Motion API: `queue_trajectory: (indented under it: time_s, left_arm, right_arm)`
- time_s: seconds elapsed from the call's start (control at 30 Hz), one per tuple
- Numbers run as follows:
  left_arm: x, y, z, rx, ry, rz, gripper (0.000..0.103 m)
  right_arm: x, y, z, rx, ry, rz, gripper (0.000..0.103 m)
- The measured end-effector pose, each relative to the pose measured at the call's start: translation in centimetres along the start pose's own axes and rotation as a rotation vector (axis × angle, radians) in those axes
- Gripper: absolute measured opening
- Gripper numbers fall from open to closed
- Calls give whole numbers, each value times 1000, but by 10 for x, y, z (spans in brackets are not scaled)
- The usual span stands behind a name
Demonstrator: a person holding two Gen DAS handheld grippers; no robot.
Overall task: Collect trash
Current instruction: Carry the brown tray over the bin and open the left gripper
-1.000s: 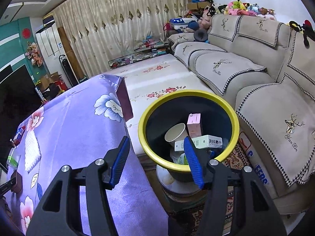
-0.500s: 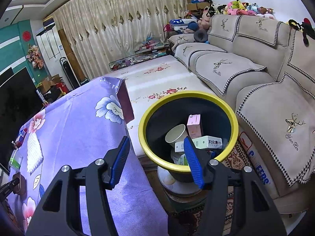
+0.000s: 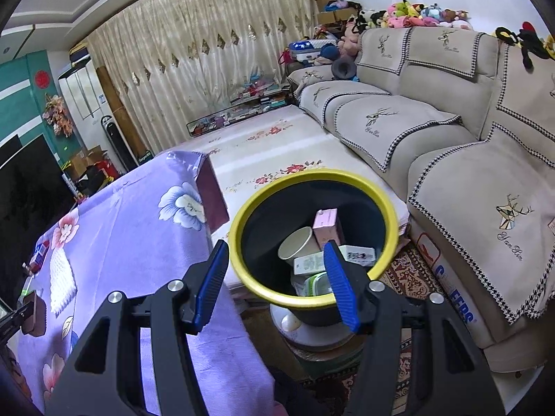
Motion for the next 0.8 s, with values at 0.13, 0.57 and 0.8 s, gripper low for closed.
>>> queue_trajectory:
  time_s: [0.13, 0.57, 0.8]
  left_arm:
    - [17, -38, 17, 52, 11, -53, 12]
    - [90, -202, 73, 260, 66, -233, 12]
    - [153, -289, 88, 342, 148, -320, 12]
  right_arm:
    - [0, -17, 2, 27, -7, -16, 54]
    - [9, -86, 1, 126, -8, -90, 54]
    - [13, -113, -2, 153, -1, -117, 54]
Point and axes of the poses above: each gripper's, at about its wrist camera, not at the fingertips, and x roughly the way its jaws point, y to its left, z to its top, the point moved 8 cm from there along x, roughly the way its jaws point, and after that the axes turned 12 degrees about -z, right-handed, at the moved point
